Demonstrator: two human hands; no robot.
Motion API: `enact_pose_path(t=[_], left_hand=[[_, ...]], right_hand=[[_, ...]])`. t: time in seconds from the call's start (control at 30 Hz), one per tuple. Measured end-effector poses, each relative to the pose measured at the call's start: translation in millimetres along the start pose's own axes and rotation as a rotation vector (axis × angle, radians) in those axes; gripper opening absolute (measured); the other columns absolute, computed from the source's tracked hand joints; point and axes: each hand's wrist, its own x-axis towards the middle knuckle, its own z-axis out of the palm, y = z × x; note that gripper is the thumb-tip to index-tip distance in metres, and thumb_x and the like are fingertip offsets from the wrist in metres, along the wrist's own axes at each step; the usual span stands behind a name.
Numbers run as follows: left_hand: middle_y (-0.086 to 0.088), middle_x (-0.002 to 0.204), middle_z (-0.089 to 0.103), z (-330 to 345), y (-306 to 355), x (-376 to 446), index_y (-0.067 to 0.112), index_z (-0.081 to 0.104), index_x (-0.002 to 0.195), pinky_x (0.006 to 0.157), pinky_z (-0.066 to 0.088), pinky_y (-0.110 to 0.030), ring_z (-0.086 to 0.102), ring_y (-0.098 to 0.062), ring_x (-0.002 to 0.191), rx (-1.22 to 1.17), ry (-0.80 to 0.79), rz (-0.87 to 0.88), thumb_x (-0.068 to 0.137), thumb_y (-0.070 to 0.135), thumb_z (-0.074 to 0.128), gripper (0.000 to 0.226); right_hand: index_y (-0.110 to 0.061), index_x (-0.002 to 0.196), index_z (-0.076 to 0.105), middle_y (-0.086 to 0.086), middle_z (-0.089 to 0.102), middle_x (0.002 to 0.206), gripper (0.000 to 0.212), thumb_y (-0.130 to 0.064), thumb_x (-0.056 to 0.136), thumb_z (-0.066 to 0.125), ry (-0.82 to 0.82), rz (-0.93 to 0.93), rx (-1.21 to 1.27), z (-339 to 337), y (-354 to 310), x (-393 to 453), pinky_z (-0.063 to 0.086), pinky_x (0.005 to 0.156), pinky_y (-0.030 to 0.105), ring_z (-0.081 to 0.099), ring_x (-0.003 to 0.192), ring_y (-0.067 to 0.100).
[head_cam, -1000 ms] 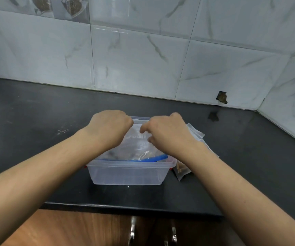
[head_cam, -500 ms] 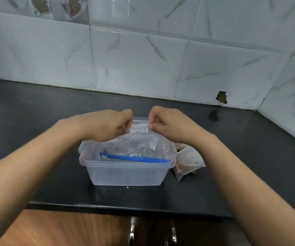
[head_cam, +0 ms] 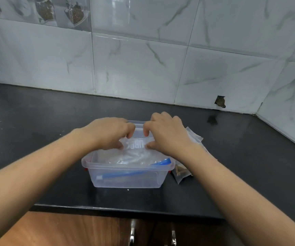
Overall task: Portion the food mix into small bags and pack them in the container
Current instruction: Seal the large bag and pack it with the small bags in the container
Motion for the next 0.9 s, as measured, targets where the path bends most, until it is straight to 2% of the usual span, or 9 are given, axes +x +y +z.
enact_pose_path(t=[0.1,0.2,0.27,0.4,0.5,0.57,0.67,0.83,0.9], left_hand=[[0.007,0.103,0.049,-7,7,-9,0.029,0.049,0.099,0.066,0.040,-0.029,0.048,-0.014,0.086,0.039,0.097,-0.045,0.083,0.034,0.069,0.026],[0.012,0.088,0.057,-15,11,-17,0.031,0.051,0.087,0.067,0.042,-0.027,0.049,-0.008,0.072,-0.089,-0.188,-0.084,0.080,0.037,0.071,0.022],[0.011,0.095,0.064,-13,16,-19,0.030,0.054,0.089,0.067,0.042,-0.026,0.051,-0.007,0.072,-0.027,-0.294,-0.084,0.081,0.033,0.070,0.017],[0.003,0.116,0.058,-1,20,-16,0.023,0.059,0.113,0.075,0.046,-0.030,0.056,-0.019,0.103,0.219,-0.270,-0.086,0.085,0.013,0.063,0.030],[0.001,0.116,0.059,13,19,-11,0.019,0.060,0.110,0.070,0.038,-0.030,0.057,-0.021,0.106,0.373,-0.250,-0.063,0.088,0.003,0.049,0.030],[-0.001,0.115,0.060,18,18,-8,0.016,0.061,0.107,0.069,0.039,-0.032,0.059,-0.023,0.104,0.416,-0.273,-0.050,0.088,0.003,0.045,0.028],[-0.004,0.118,0.059,18,17,-5,0.012,0.060,0.110,0.068,0.038,-0.033,0.058,-0.024,0.107,0.408,-0.339,-0.068,0.090,0.001,0.042,0.029],[-0.006,0.116,0.061,9,23,-6,0.008,0.059,0.109,0.070,0.039,-0.033,0.059,-0.024,0.103,0.358,-0.405,-0.099,0.089,-0.002,0.043,0.027],[-0.006,0.098,0.063,3,25,-8,0.007,0.060,0.091,0.071,0.044,-0.033,0.056,-0.023,0.087,0.323,-0.441,-0.115,0.087,0.002,0.053,0.010]], right_hand=[[-0.032,0.092,0.058,-0.013,0.052,0.083,0.021,-0.047,0.080,0.067,-0.019,-0.032,0.172,-15,-1,-8,0.035,0.064,0.028,0.054,0.087,0.013],[-0.034,0.093,0.061,-0.013,0.058,0.077,0.022,-0.042,0.077,0.073,-0.282,-0.085,0.222,-30,0,-12,0.042,0.062,0.028,0.055,0.076,0.009],[-0.034,0.101,0.062,-0.013,0.059,0.077,0.026,-0.034,0.078,0.074,-0.374,-0.136,0.099,-26,-3,-12,0.041,0.066,0.029,0.054,0.076,0.009],[-0.030,0.107,0.062,-0.008,0.063,0.086,0.034,-0.010,0.081,0.061,-0.363,-0.215,-0.073,-5,-13,-5,0.042,0.073,0.031,0.057,0.084,0.016],[-0.022,0.114,0.062,0.001,0.064,0.107,0.037,-0.001,0.085,0.052,-0.435,-0.212,-0.043,1,-16,-1,0.037,0.065,0.029,0.052,0.087,0.022],[-0.018,0.115,0.061,0.003,0.063,0.109,0.036,-0.001,0.085,0.053,-0.421,-0.191,-0.037,3,-17,-1,0.036,0.062,0.028,0.054,0.090,0.022],[-0.019,0.114,0.061,-0.001,0.065,0.105,0.036,-0.002,0.084,0.053,-0.284,-0.168,-0.145,4,-17,0,0.033,0.079,0.036,0.059,0.096,0.022],[-0.019,0.118,0.061,0.000,0.066,0.105,0.039,0.000,0.085,0.049,-0.381,-0.116,-0.196,3,-18,0,0.025,0.097,0.045,0.056,0.092,0.023],[-0.020,0.118,0.061,-0.001,0.066,0.106,0.037,-0.004,0.086,0.052,-0.402,-0.120,-0.157,3,-17,1,0.025,0.095,0.043,0.057,0.098,0.022]])
